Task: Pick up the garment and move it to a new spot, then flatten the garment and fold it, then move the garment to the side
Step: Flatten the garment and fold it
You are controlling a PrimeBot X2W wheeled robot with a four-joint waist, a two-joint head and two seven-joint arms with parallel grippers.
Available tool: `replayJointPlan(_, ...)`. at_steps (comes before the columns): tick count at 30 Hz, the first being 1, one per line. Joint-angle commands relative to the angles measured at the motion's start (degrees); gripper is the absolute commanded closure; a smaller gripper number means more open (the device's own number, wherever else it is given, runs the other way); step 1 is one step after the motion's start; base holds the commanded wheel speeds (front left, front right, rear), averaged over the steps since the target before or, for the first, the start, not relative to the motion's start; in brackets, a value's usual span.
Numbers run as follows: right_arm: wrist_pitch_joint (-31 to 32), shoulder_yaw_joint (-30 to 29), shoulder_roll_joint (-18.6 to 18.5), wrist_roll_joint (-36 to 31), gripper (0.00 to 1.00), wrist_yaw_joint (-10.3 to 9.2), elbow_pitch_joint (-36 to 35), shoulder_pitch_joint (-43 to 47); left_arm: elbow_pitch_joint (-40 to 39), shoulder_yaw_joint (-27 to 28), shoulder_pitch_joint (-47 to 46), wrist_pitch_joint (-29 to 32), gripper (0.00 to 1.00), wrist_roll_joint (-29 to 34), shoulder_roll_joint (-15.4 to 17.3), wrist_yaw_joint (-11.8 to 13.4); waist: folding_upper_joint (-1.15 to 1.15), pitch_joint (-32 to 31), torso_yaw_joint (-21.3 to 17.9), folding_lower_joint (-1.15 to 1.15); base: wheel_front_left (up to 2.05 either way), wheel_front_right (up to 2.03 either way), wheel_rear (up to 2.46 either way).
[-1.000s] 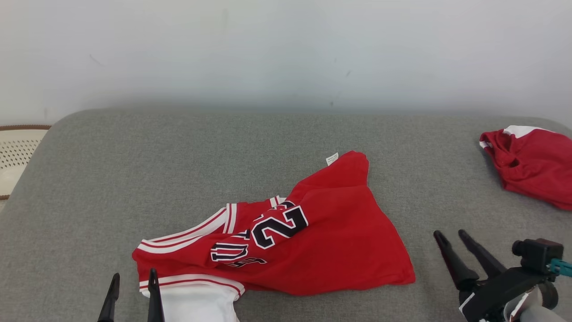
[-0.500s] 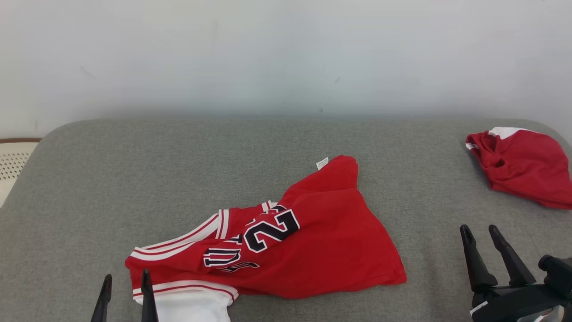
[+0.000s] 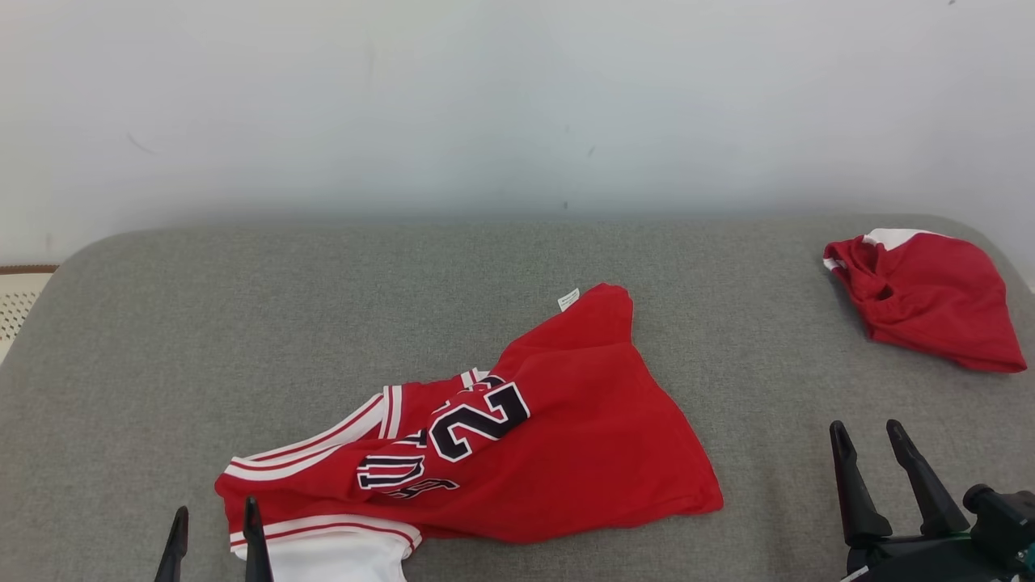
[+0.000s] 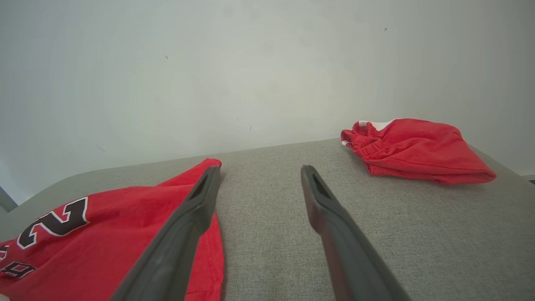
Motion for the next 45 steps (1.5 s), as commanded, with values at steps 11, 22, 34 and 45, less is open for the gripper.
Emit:
replayJointPlan(11,-0.03,0.06,1.07,-2.47,0.00,-0.05,-0.51,0.91,0.97,-1.17,0.72,-0.23,0.00,2.49,0.73,-2.67,0.00,-0.99,-0.47,0.00,0.00,0.00,0.00)
replayJointPlan(22,-0.03,-0.24,1.79,-4.04,0.00,-0.05,-0.33,1.51,0.75,-1.11,0.32,-0.23,0.00,3.18,0.75,-2.97,0.00,-1.73,-1.62,0.00,0.00,0.00,0.00)
replayJointPlan(34,-0.03,-0.25,2.12,-4.25,0.00,-0.05,0.07,1.78,1.17,-1.03,0.57,-0.23,0.00,3.11,0.77,-3.29,0.00,-2.21,-2.55,0.00,0.00,0.00,0.00)
replayJointPlan(45,-0.03,0.01,2.39,-4.24,0.00,-0.05,0.56,1.70,1.35,-0.93,0.59,-0.23,0.00,2.86,0.75,-3.53,0.00,-2.36,-2.87,0.00,0.00,0.00,0.00)
